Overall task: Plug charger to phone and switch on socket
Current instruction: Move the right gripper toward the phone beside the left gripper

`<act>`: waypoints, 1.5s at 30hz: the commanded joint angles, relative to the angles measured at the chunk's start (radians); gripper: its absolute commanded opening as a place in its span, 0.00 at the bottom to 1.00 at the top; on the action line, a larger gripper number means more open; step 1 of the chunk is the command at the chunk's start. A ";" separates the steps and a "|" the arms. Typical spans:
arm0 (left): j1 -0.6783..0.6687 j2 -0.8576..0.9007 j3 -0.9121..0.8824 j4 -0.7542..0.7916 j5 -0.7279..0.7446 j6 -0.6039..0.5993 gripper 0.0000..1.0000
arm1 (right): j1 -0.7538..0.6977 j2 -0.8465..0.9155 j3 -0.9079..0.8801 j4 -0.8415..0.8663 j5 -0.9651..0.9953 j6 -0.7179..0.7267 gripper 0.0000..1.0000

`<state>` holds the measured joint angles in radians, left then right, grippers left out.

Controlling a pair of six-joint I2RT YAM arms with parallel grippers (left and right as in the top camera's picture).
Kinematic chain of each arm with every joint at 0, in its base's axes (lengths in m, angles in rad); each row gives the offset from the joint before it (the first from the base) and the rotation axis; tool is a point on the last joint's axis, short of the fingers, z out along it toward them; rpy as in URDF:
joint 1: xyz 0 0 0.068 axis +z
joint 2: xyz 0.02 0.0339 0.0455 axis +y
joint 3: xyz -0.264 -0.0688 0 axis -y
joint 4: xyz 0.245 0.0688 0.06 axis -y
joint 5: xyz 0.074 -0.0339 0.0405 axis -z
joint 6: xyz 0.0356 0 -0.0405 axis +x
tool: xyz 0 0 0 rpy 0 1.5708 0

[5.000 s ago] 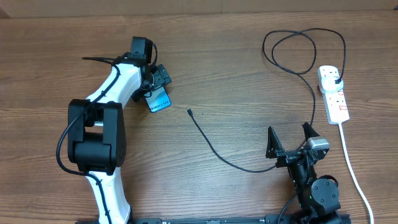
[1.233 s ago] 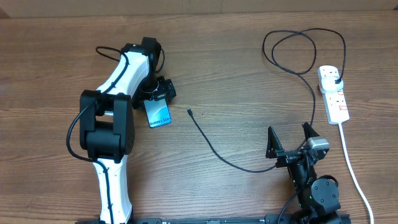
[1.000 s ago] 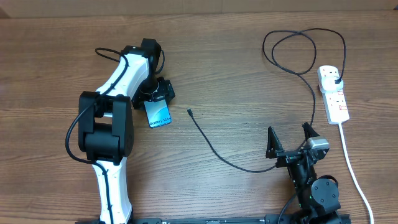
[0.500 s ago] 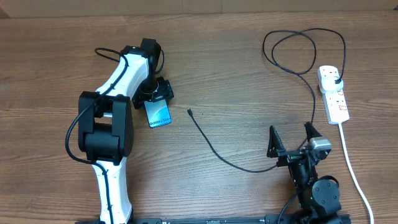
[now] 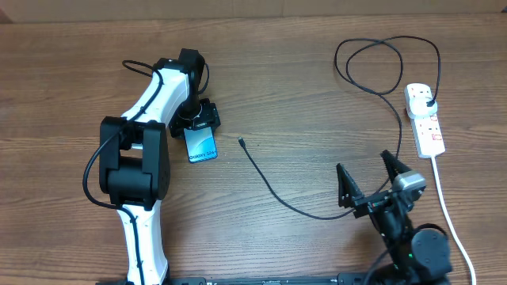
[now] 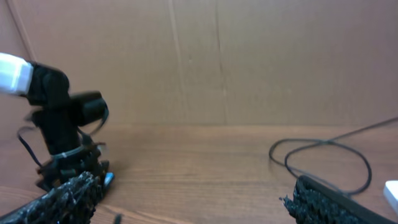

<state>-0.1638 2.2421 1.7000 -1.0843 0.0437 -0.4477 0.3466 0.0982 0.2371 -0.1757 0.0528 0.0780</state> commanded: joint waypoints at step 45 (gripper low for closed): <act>-0.005 0.042 -0.037 -0.005 0.349 0.277 0.85 | 0.233 1.693 0.666 0.221 -0.629 0.475 0.84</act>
<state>-0.1619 2.2330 1.6947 -1.0851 0.3721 -0.2020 0.5507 1.7805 0.8871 0.0242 -0.6968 0.4942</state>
